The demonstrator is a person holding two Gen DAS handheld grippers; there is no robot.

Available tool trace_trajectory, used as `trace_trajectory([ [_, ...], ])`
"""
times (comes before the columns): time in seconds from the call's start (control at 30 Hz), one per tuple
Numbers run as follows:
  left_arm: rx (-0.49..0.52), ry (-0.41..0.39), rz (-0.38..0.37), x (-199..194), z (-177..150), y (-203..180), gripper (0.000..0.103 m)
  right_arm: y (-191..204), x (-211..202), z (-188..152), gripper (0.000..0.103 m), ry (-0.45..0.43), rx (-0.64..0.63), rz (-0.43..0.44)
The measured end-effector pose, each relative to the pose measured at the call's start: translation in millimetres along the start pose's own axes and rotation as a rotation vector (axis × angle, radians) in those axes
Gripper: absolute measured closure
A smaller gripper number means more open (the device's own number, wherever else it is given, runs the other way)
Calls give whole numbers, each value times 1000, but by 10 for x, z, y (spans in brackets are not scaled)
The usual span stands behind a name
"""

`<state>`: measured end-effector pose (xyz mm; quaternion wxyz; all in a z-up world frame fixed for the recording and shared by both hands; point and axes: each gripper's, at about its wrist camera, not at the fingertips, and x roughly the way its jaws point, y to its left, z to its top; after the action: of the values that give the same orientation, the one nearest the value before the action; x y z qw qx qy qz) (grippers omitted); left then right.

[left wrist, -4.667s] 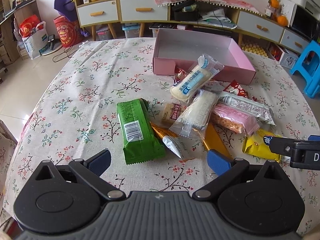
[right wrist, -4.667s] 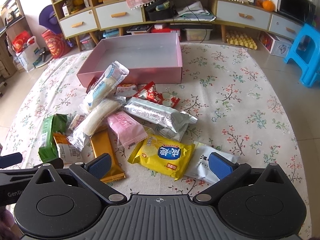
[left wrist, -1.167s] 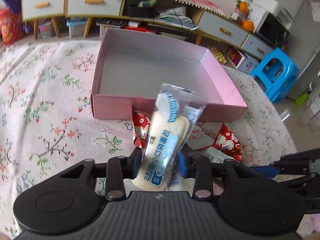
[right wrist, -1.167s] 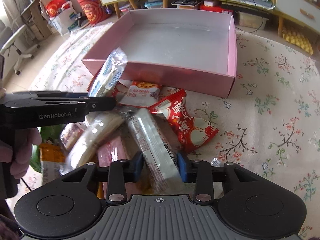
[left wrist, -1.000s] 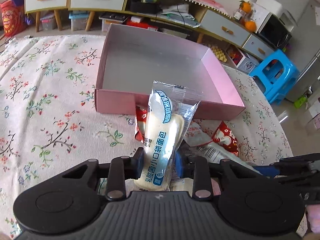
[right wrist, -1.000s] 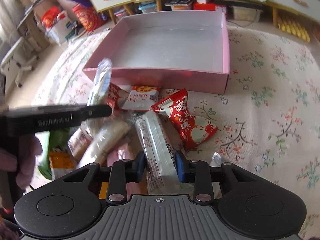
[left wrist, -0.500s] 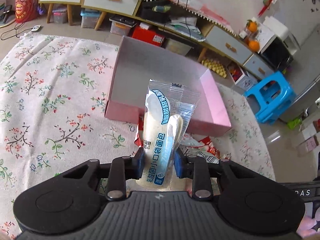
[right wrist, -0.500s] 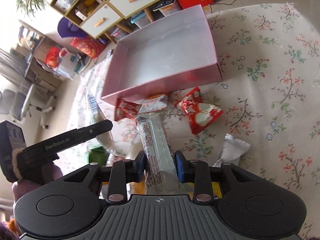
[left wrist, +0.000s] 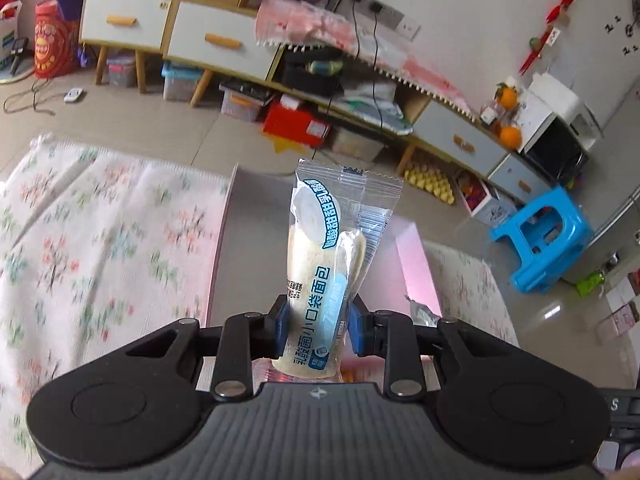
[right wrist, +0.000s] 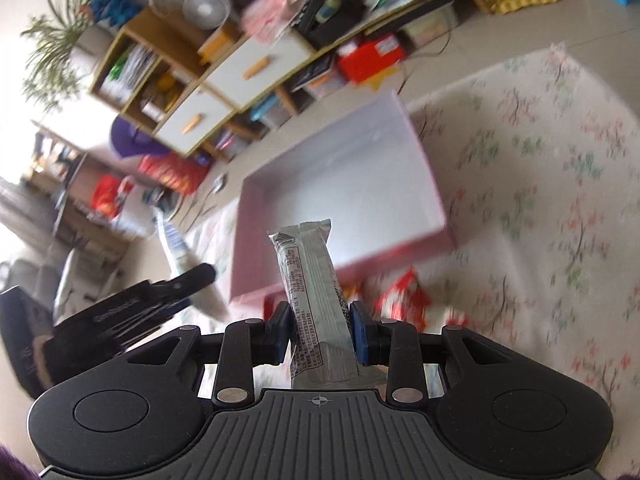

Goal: Organize snacks
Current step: 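Carry both packets into the pink box and open both grippers to release them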

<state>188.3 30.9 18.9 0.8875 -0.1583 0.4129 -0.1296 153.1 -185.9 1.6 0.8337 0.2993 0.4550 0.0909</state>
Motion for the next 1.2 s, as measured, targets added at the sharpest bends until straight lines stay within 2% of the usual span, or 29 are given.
trace_trajectory([
  [0.1,-8,-28,-5,107,-15,47,76,17,153,141,72,-50,19,8],
  [0.17,-9,-15,-3,228,-18,91,76,37,293,196,72,-90,-5,-12],
  [0.47,35,54,136,593,-32,165,76,-139,905,348,72,-190,-62,-111],
  [0.77,145,60,248,628,-79,43,76,-178,1110,289,72,-191,-141,-243],
  [0.93,186,60,283,651,-98,2,74,-141,1090,268,70,-194,-174,-274],
  [0.97,187,54,286,647,-100,-1,73,-142,1092,272,70,-188,-171,-273],
  [1.07,199,41,277,628,-94,-22,61,-148,1069,286,66,-180,-162,-252],
  [1.13,210,39,264,627,-91,-49,50,-137,1021,296,55,-189,-161,-239],
  [1.2,212,39,250,627,-82,-70,45,-124,967,311,47,-195,-160,-222],
])
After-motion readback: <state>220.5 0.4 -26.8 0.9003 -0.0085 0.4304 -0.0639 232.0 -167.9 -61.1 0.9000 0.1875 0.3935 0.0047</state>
